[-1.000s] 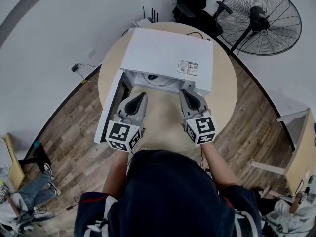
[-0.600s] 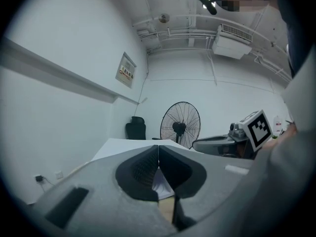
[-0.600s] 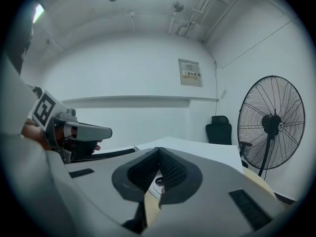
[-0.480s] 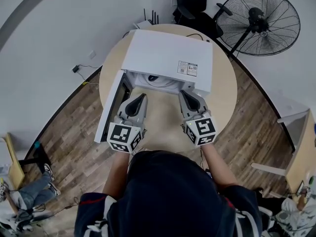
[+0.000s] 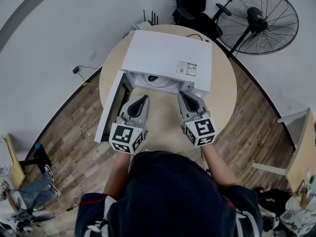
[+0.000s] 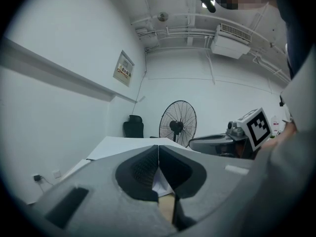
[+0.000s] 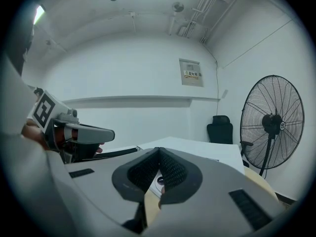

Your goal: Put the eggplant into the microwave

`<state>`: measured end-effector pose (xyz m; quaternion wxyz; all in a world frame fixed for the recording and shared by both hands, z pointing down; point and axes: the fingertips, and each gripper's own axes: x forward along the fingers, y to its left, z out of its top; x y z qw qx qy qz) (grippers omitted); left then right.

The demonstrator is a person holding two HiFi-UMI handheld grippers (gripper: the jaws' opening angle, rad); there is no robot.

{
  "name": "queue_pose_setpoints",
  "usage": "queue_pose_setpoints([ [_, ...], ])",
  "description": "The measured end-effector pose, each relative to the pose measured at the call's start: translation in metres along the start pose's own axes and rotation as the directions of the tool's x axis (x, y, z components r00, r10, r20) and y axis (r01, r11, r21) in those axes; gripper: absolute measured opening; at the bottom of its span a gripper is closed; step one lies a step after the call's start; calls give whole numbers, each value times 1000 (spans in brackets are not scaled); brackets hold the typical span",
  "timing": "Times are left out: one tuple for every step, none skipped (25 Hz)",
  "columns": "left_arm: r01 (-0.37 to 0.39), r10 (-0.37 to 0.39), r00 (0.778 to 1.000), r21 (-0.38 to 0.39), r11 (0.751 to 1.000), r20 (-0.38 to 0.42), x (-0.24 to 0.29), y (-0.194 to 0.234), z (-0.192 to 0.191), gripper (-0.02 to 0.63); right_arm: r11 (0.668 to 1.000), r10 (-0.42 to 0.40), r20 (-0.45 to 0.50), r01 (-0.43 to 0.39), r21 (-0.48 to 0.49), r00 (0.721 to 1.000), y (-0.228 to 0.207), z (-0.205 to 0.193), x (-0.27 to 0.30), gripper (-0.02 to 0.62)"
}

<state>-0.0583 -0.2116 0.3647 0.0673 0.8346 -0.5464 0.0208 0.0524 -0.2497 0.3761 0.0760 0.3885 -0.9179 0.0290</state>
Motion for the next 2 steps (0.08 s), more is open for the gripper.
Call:
queue_pose_setpoints([
  [-1,1,1000,0,1000,-1,0,0,-1,17,1000,0,0,0,1,1000,0,0,0,11],
  [-1,1,1000,0,1000,-2,0,0,-1,17,1000,1,-1,-1,1,1000,-1,-1,0,11],
])
